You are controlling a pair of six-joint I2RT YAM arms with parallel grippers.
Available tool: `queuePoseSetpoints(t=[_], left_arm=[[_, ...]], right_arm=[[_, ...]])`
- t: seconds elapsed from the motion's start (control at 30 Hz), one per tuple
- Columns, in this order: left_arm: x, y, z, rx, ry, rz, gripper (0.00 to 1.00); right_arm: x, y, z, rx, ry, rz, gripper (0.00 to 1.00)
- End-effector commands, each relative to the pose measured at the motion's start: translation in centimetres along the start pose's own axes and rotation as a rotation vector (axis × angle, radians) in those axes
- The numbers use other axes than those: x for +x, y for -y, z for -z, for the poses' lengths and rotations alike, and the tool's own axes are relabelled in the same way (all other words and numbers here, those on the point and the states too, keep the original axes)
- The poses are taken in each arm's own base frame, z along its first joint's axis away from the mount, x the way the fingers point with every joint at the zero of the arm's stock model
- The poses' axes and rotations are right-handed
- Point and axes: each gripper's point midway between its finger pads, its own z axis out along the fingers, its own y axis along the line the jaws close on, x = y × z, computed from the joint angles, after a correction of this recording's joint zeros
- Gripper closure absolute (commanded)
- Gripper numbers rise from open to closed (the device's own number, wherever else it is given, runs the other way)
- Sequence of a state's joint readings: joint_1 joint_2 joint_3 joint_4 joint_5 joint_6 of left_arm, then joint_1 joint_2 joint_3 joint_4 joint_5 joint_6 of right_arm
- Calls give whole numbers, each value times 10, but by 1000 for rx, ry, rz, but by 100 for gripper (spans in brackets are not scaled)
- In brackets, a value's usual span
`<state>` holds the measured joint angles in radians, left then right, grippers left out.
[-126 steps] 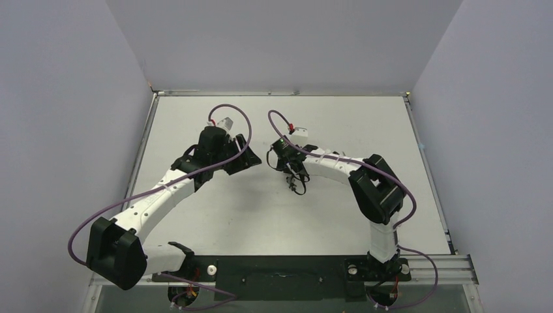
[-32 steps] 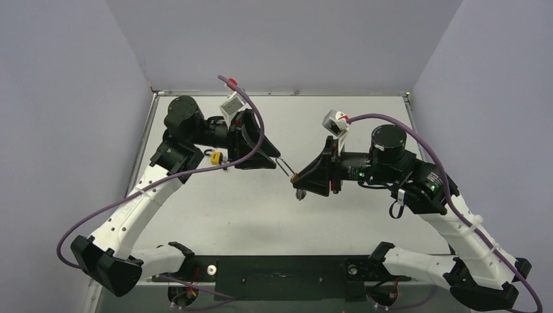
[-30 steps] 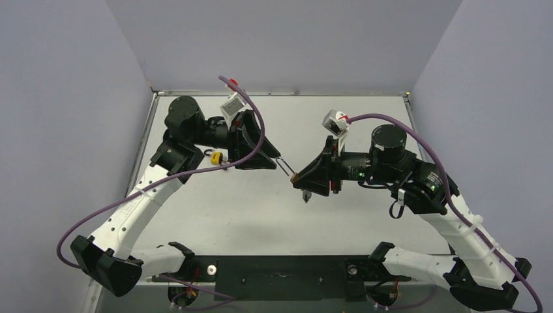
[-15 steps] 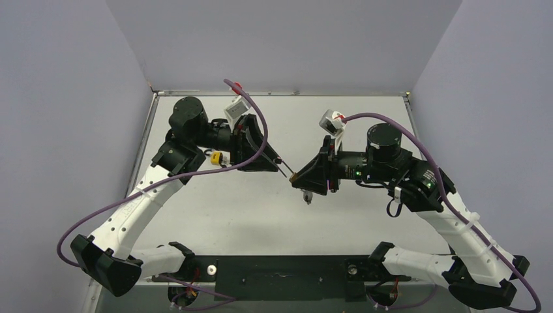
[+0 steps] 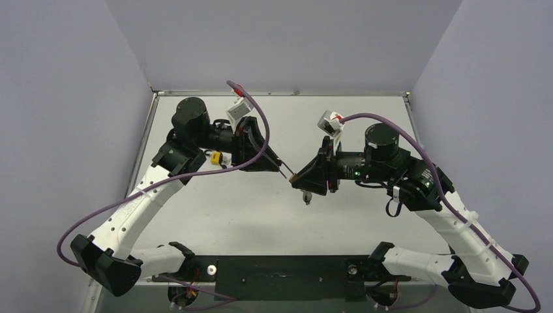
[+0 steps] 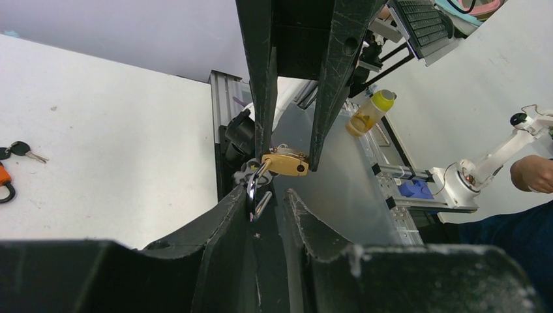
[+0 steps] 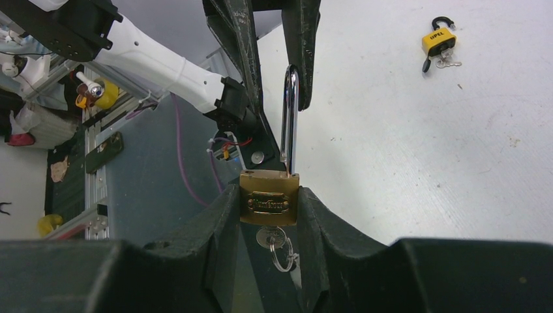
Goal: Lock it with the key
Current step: Lock the lock.
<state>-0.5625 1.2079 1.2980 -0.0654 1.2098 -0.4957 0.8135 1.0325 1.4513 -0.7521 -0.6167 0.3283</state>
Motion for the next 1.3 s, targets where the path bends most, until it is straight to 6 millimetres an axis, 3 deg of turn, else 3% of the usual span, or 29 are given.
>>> queuePoseSetpoints(t=[0.0,0.4,0.47,0.57,0.6,0.7,0.73,0.87,1.07,1.17,1.27], left_arm=[[-2,3,0,-3,6,-35,77],[1,-4,-1,-22,3,-15,80],[2,-6,-2,-31,2,-9,84],[0,-14,-2,-67,11,8,100],[-1,-15,-3,-75,14,13,100],[-6,-28,-4,-136,45,51,100],[-7,-30,-5,-146,55,55,100],[-20,-36,-5,-198,126,101,100],[-51,-40,7,-335,280,97,100],[-72,-29,12,-349,358,54,100],[-91,-15,17,-357,427,34,100]], right_arm=[[-16,-5,1,-12,48,43,100],[-15,-3,-2,-8,38,48,100],[-15,-2,-3,-8,34,49,100],[-12,3,-5,11,22,54,100],[-12,7,-6,29,21,54,100],[-11,17,-8,77,22,59,83],[-12,22,-8,107,29,61,71],[-16,45,-8,217,64,67,40],[-50,64,13,295,245,38,34],[-83,68,35,314,414,52,33],[-99,66,46,323,524,88,34]])
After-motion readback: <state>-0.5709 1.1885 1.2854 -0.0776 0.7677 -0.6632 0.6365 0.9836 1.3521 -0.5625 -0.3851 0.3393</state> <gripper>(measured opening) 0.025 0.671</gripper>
